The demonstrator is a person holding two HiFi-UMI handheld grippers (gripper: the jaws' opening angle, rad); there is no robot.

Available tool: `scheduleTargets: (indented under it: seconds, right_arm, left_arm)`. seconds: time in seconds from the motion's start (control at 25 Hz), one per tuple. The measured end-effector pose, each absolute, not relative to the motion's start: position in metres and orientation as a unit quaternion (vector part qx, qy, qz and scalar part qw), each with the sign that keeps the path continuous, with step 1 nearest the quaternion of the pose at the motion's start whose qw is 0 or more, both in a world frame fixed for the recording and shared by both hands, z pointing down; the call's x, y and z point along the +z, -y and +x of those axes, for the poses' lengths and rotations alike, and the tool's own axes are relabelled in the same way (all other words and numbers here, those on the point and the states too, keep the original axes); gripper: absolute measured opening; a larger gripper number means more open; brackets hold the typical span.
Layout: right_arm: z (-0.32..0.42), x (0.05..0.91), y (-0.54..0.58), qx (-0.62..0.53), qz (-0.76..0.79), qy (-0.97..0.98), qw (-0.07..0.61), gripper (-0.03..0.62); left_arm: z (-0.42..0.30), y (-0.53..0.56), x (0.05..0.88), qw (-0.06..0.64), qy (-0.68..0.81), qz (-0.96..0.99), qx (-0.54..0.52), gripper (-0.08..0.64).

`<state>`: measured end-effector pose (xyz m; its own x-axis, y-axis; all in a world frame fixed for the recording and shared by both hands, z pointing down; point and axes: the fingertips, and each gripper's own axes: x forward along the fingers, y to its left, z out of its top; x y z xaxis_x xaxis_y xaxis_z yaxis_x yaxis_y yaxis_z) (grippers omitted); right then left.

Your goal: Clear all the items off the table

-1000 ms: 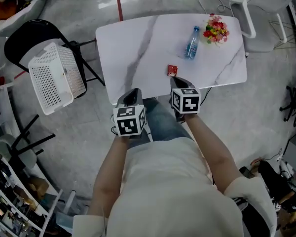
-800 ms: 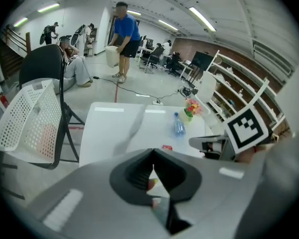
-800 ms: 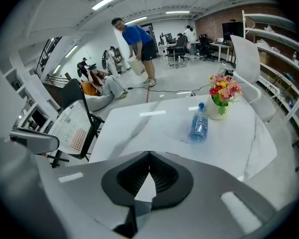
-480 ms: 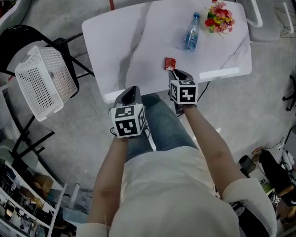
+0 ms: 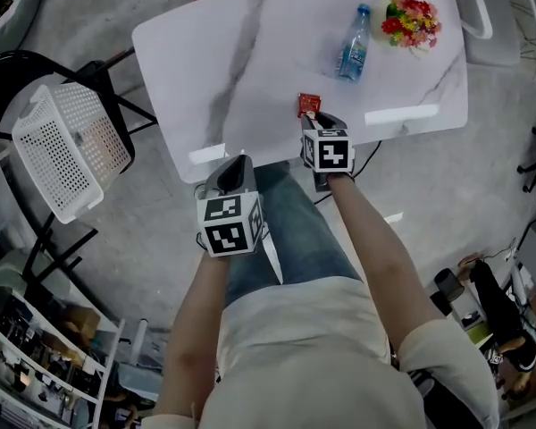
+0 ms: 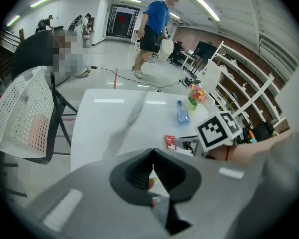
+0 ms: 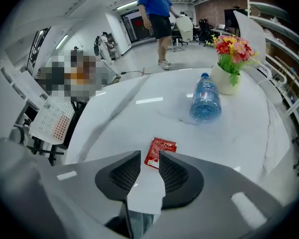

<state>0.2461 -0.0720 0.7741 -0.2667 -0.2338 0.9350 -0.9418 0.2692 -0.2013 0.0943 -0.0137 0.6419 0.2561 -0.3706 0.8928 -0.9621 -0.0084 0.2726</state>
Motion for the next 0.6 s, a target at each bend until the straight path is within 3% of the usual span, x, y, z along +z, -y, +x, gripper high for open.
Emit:
scheduleTargets:
  seconds: [0.6]
  right_arm:
    - [0.246,0.826,0.073,0.432,0.43,0.651,0.452,0.158]
  left_arm:
    - [0.106,0.009,0.666,0.492,0.512,0.625,0.326,0.008]
